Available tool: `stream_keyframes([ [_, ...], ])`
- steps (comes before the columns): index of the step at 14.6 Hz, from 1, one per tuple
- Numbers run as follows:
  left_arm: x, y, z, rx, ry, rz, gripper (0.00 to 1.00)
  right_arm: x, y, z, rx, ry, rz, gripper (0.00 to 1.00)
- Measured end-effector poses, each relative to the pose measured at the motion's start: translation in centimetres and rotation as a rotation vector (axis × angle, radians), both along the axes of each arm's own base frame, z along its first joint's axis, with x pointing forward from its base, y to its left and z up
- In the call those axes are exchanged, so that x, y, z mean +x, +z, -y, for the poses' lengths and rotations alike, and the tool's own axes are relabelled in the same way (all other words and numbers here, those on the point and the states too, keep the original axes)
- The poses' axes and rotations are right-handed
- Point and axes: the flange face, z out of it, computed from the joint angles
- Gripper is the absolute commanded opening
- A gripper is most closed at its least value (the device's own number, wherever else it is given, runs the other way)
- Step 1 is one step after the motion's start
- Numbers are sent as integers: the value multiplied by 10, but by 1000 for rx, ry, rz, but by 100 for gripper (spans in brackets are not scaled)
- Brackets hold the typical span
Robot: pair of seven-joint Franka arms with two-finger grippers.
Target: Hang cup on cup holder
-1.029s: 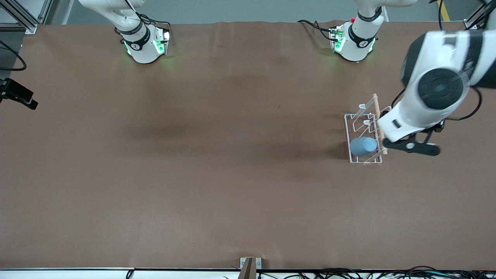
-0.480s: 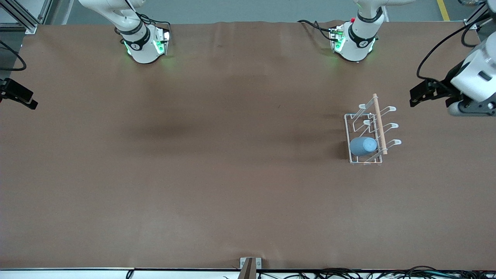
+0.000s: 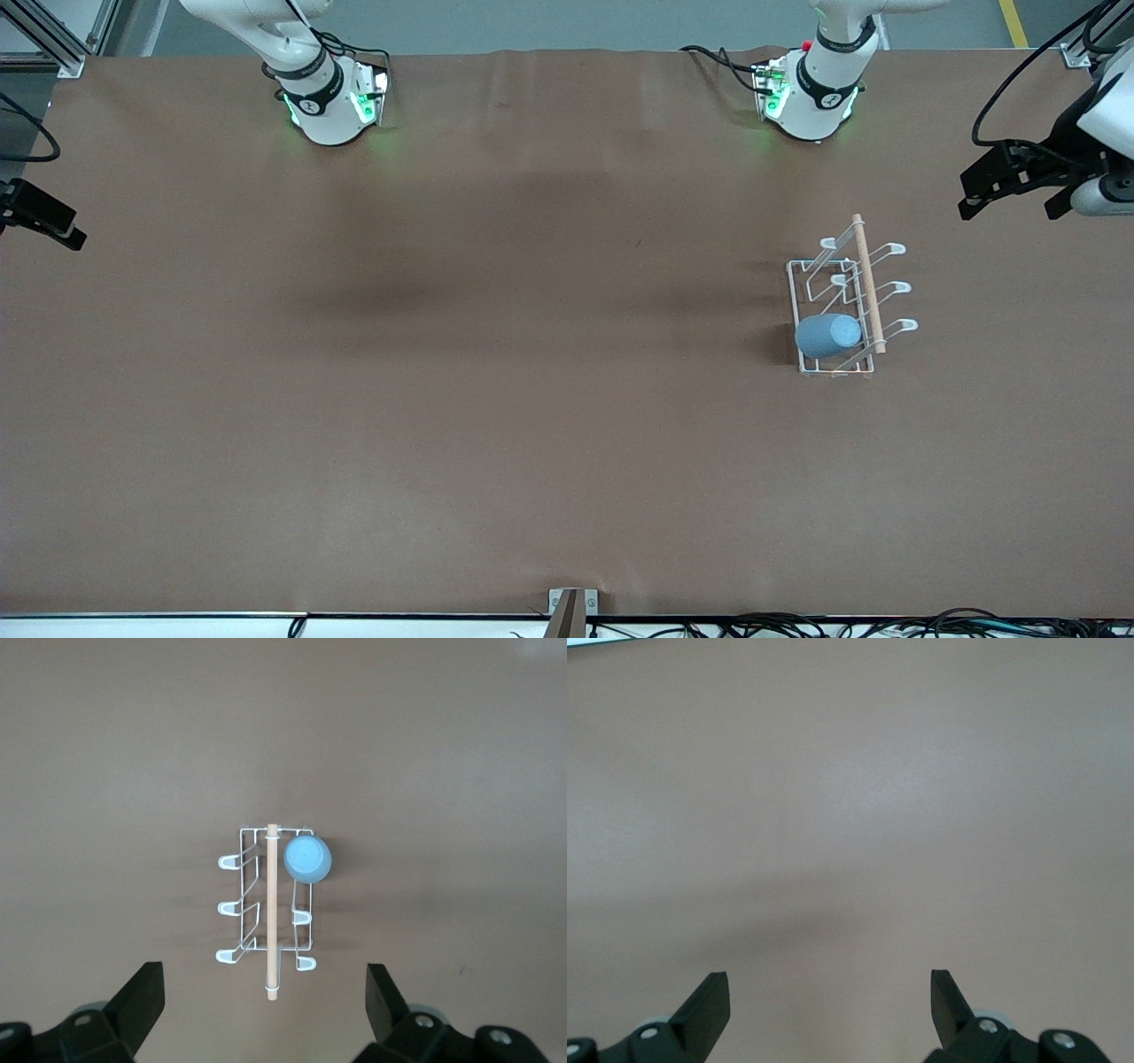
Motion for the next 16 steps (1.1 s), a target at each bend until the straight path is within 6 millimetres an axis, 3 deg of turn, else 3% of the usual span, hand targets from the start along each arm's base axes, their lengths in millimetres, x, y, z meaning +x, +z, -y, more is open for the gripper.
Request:
stream_keyframes([
  [3,0,5,0,-2,0,10,100,0,0,0,0,0,0,100],
  [16,-1,-6,-6,-25,49,-45,100,0,0,1,0,-1,0,100],
])
